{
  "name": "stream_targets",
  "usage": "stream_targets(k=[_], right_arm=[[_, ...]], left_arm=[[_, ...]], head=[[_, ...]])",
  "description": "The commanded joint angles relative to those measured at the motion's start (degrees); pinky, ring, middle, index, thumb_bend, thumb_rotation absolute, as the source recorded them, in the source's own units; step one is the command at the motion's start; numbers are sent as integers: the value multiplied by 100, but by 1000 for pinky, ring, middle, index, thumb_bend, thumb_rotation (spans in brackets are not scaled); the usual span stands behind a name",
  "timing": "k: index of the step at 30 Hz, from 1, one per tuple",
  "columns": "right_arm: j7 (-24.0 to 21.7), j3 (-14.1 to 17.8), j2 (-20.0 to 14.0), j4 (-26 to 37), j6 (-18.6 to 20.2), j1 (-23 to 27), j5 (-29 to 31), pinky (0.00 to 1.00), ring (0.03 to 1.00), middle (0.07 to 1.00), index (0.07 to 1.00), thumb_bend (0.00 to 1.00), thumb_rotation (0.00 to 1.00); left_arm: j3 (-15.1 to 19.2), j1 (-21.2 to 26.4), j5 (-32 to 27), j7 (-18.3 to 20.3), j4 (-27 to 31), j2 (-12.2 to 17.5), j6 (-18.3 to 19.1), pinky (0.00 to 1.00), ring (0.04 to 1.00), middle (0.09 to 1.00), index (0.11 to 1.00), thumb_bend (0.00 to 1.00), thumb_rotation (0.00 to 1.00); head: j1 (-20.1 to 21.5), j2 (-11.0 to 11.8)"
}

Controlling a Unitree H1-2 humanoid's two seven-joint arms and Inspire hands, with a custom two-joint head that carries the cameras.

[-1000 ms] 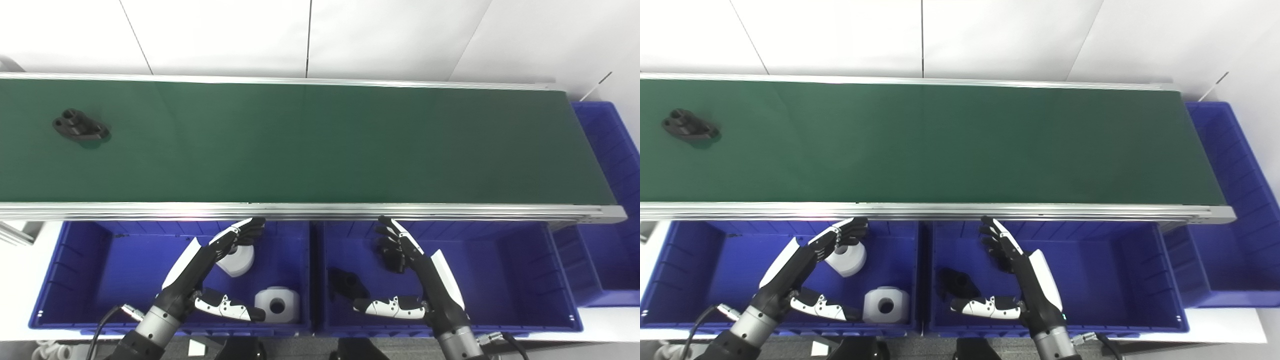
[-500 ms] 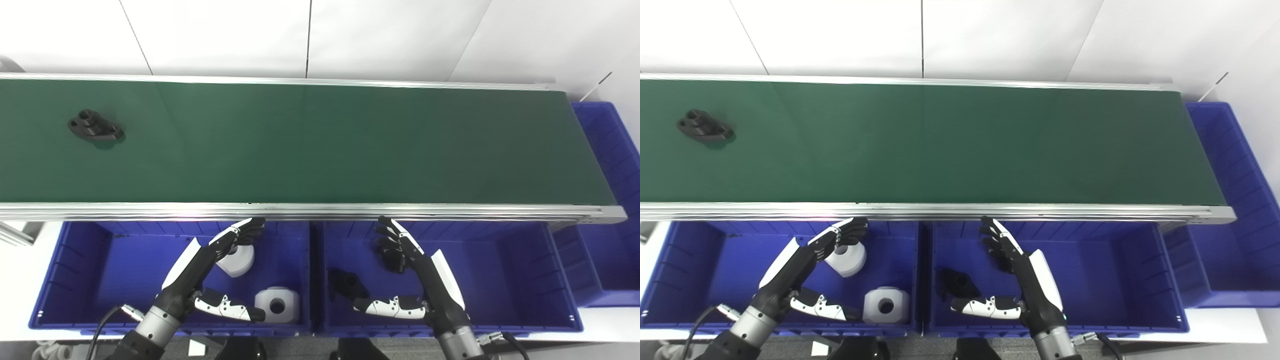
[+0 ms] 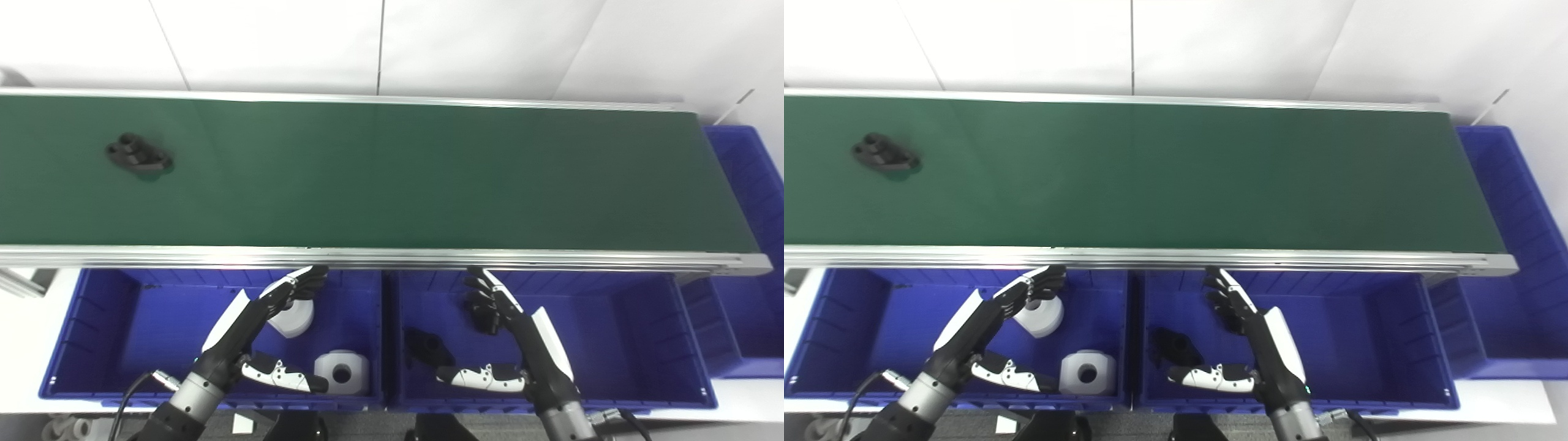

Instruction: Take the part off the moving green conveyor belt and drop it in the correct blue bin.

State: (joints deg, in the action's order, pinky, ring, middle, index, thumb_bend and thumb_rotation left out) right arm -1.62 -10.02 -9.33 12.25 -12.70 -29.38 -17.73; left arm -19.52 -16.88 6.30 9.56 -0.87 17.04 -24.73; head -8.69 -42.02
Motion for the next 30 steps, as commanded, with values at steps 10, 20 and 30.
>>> stream_targets(k=[10, 20, 30], right_arm=[[82, 194, -200, -361, -810, 9, 216, 762, 833, 874, 929, 864, 248], [69, 171, -178, -536, -902, 0, 180, 740, 820, 867, 922, 882, 226], [167, 152, -94, -816, -1084, 67, 64, 703, 799, 857, 905, 912, 208]], left_arm=[[-446, 72, 583, -736, -56, -97, -218, 821, 850, 872, 858, 902, 261], [-869, 192, 567, -1228, -285, 92, -219, 800, 839, 866, 851, 914, 244], [-1255, 360, 555, -1715, -514, 312, -219, 756, 811, 844, 828, 930, 230]], head=[[-482, 407], [-301, 898], [-209, 1329]])
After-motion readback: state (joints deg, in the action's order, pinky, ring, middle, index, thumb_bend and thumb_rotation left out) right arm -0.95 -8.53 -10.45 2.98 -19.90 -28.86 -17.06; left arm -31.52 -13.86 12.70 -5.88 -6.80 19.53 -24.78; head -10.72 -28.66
